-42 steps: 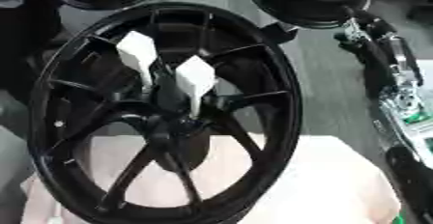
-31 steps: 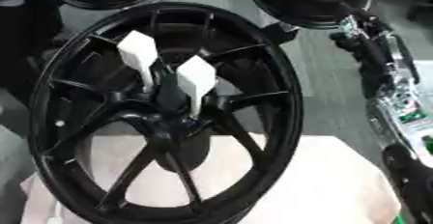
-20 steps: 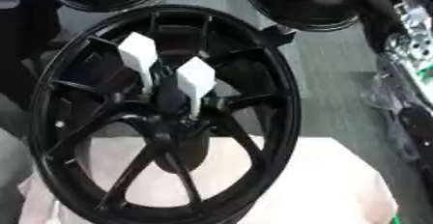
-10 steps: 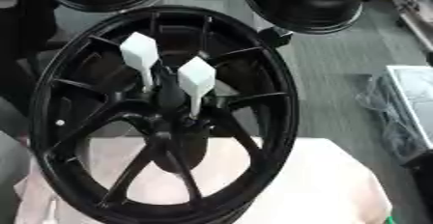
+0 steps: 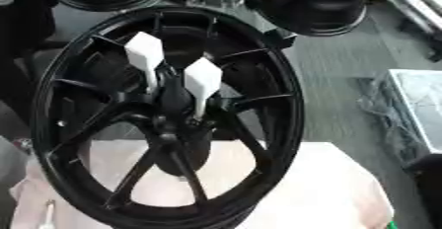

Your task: Pull the pin out of the wheel hub.

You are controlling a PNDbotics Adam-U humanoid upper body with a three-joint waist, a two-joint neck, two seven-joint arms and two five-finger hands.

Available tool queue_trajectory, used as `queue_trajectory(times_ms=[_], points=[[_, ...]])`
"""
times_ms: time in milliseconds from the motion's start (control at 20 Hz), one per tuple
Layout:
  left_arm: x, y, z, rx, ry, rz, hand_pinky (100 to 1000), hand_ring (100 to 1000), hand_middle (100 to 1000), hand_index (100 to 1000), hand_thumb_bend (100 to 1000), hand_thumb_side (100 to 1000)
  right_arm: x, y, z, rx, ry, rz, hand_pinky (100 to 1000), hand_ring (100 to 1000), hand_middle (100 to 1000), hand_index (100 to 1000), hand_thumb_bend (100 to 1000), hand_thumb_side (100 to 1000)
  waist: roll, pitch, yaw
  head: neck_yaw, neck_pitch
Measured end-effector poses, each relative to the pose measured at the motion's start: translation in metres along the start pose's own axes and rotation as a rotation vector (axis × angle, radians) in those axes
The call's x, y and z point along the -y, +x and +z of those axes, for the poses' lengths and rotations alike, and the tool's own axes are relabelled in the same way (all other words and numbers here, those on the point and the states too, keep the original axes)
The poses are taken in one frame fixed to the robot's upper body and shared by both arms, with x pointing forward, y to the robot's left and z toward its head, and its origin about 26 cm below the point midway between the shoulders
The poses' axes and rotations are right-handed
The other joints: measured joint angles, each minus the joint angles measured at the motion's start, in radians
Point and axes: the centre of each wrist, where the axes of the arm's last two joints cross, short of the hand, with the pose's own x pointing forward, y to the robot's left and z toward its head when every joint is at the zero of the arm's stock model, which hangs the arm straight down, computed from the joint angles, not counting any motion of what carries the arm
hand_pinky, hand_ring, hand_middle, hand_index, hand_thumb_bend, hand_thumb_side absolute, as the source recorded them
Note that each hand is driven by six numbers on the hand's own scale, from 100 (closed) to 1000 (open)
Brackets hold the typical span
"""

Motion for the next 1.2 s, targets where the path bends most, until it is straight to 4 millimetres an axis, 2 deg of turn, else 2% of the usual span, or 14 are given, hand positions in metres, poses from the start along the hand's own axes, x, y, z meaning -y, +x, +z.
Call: queue_trajectory(times_ms=[250,300,400,700,1000,1200], points=[[-0.001,-0.001,0.001,-0.004,0.002,-0.003,759,770,761,799,515,586,-0.007,0.008,-0.01,0.015,0.143,0.053,829,759,769,842,405,554,-0.001,0.0,-0.003,0.007,0.001],[-0.001,-0.001,0.001,-0.006,0.002,-0.003,759,770,761,799,515,585,-0.008,0.01,-0.013,0.026,0.173,0.063,830,762,769,844,429,538,-0.001,0.0,-0.004,0.008,0.001],[-0.001,-0.002,0.001,-0.008,0.002,-0.004,759,770,761,799,514,585,-0.01,0.014,-0.017,0.049,0.239,0.087,832,769,777,847,405,553,-0.001,0.0,-0.005,0.009,0.004],[-0.001,-0.003,0.001,-0.013,0.003,-0.003,759,769,760,799,512,587,-0.015,0.018,-0.024,0.085,0.422,0.158,840,795,799,858,429,501,-0.001,0.0,-0.005,0.011,0.008],[-0.002,-0.003,0.001,-0.014,0.003,-0.003,759,769,761,798,511,589,-0.014,0.002,-0.027,0.071,0.503,0.224,843,801,803,861,501,359,-0.001,0.0,-0.003,0.014,0.008],[-0.002,-0.003,0.001,-0.015,0.002,-0.003,759,770,761,798,510,590,-0.016,-0.013,-0.028,0.058,0.51,0.254,843,803,801,858,516,295,-0.001,0.001,-0.001,0.015,0.008]])
